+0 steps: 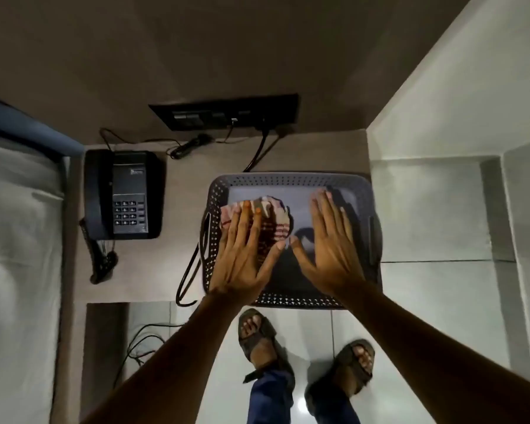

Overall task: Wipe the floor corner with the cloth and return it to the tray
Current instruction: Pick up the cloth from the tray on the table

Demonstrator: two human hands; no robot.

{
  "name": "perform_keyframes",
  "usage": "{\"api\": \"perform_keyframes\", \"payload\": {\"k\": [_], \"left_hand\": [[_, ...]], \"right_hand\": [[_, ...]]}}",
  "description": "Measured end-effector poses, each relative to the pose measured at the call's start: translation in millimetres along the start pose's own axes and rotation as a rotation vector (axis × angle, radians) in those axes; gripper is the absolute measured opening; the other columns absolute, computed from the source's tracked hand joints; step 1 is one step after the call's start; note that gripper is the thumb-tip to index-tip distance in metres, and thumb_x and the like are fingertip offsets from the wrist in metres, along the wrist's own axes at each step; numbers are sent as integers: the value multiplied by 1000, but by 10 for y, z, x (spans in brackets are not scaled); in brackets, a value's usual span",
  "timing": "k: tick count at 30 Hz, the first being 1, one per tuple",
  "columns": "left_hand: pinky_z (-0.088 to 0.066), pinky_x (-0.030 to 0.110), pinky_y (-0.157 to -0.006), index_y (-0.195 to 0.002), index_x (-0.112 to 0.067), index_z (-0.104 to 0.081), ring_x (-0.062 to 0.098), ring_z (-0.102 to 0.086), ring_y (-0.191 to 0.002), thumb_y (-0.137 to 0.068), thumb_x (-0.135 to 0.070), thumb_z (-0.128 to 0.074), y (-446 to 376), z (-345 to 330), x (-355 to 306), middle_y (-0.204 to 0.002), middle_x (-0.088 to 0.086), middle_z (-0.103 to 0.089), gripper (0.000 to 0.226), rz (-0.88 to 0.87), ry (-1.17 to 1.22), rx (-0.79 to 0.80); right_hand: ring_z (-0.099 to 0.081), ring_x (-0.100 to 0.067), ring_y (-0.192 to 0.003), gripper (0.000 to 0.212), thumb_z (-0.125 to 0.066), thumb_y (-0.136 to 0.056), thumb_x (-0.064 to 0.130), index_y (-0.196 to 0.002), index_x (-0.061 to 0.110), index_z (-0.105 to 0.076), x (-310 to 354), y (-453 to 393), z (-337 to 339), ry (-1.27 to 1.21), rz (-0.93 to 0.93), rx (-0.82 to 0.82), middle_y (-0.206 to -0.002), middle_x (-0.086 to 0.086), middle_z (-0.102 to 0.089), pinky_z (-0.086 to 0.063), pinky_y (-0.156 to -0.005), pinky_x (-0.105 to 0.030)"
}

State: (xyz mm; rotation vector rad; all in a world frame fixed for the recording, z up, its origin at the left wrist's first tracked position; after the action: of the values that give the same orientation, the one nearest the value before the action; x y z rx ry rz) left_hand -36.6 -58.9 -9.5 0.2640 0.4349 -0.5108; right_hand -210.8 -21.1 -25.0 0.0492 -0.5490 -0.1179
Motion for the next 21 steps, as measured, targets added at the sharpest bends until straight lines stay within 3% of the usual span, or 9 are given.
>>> {"api": "perform_keyframes", "payload": {"k": [2,5,8,14,21], "left_hand": [[-5,55,-136,-169,-24,8,24,10,-167,-104,-70,-20,-168,-258,238,-179,7,10,85,128,37,97],[-7,58,-135,-170,-15,-7,27,3,-168,-104,-70,-20,-284,-373,367,-181,9,-1,87,122,-86,100],[2,53,-135,-171,-17,-2,28,4,-168,-101,-77,-17,-299,-551,461,-181,6,4,93,83,-186,115],[8,49,-134,-170,-18,1,27,7,-168,-97,-82,-30,-341,-668,542,-181,5,7,102,50,-247,76],[0,52,-136,-170,-13,-7,28,6,-168,-108,-60,-24,-338,-663,522,-180,11,1,80,51,-227,99]], "right_hand": [[-11,-33,-172,93,-42,-109,63,-174,0,-23,-214,-114,-215,15,-39,-14,-184,-18,-11,1,-142,-41],[-18,-39,-172,93,-40,-110,64,-174,0,-24,-352,-152,-365,130,-54,-14,-184,-23,-15,-14,-140,-57],[-19,-36,-173,93,-37,-110,67,-175,3,-23,-407,-171,-531,237,-8,10,-185,-20,-17,-11,-141,-57],[-14,-35,-174,93,-41,-111,65,-175,1,-20,-436,-160,-583,249,6,-22,-186,-20,-15,-11,-140,-60],[-12,-33,-174,85,-41,-113,57,-175,2,-23,-471,-163,-580,210,17,-56,-186,-18,-16,-4,-141,-55]]}}
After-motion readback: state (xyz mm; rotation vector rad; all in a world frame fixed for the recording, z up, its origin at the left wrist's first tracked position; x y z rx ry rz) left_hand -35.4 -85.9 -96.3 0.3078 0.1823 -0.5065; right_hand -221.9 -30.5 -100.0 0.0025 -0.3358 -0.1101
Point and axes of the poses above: each hand's wrist, its own y-axis away from the middle knuckle, its own z-axis out of the back of the hand, x = y × z, the point moved 7 cm from there along -y, towards the middle knuckle
